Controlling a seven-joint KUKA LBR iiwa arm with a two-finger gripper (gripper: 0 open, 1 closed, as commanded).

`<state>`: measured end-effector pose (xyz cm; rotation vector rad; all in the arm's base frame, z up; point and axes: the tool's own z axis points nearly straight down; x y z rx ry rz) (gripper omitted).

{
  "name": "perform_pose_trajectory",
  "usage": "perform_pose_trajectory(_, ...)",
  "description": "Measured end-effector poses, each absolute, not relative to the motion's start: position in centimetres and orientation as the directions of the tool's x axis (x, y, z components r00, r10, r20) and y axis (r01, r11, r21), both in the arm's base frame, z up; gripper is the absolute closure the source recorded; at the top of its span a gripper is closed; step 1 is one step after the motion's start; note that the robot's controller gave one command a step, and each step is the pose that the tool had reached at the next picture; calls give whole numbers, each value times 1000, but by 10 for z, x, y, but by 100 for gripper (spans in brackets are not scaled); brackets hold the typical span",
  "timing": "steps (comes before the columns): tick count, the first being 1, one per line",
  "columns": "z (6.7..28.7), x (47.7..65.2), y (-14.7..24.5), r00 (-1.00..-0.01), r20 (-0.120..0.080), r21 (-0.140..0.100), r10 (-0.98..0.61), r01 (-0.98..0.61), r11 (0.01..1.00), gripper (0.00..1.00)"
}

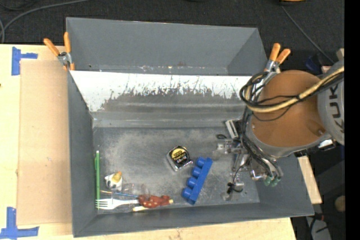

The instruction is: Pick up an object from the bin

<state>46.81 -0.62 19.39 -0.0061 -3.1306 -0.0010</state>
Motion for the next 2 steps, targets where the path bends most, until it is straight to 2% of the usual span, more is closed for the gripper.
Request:
perform_pose_trajectory(1, 198, 470, -6, -1000, 2, 0, 3, 3, 1000, 0)
perform_pose_trajectory(2, 145, 487, -2, -940, 0, 1, -341, -341, 940, 0)
